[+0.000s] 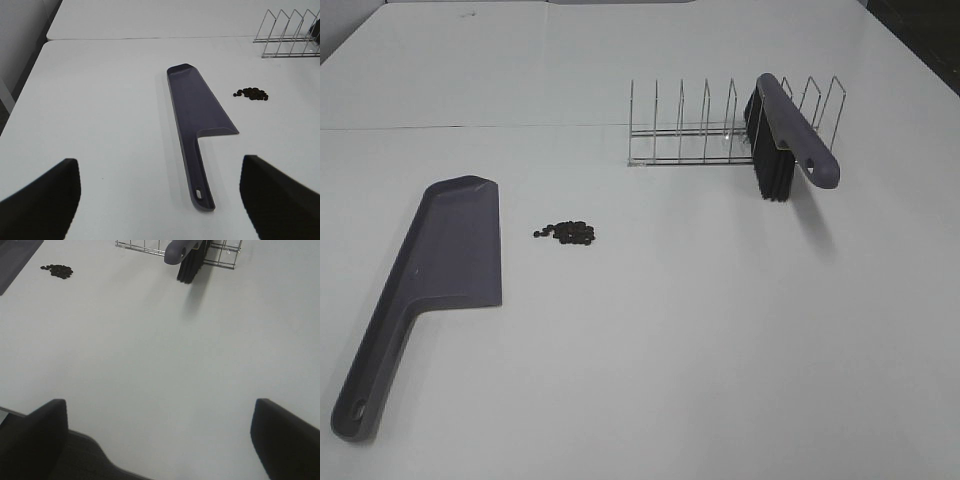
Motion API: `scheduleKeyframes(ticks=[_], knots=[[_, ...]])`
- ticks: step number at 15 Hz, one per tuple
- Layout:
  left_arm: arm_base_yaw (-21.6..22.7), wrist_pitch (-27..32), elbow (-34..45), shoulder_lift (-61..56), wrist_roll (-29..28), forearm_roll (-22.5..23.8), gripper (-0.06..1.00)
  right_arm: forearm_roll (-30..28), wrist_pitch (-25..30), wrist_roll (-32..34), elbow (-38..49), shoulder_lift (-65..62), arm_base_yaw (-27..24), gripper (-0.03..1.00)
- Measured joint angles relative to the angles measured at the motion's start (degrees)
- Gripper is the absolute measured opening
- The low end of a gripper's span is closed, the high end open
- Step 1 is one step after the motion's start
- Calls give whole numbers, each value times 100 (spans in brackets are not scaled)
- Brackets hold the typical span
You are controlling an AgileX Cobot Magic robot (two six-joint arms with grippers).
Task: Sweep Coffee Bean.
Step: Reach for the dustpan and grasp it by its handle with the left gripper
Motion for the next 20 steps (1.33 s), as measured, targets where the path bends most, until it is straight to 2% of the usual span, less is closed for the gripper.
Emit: scheduleKeyframes(ticks=[8, 12, 20], knots=[[0, 0, 0, 0, 0, 0, 79, 0, 0, 23, 0, 0, 0, 93], [0, 0, 0, 0, 0, 0, 79, -281, 0, 447, 0, 0, 0, 93], [0, 0, 0, 0, 0, 0, 79, -309, 0, 516, 0, 0, 0, 93]])
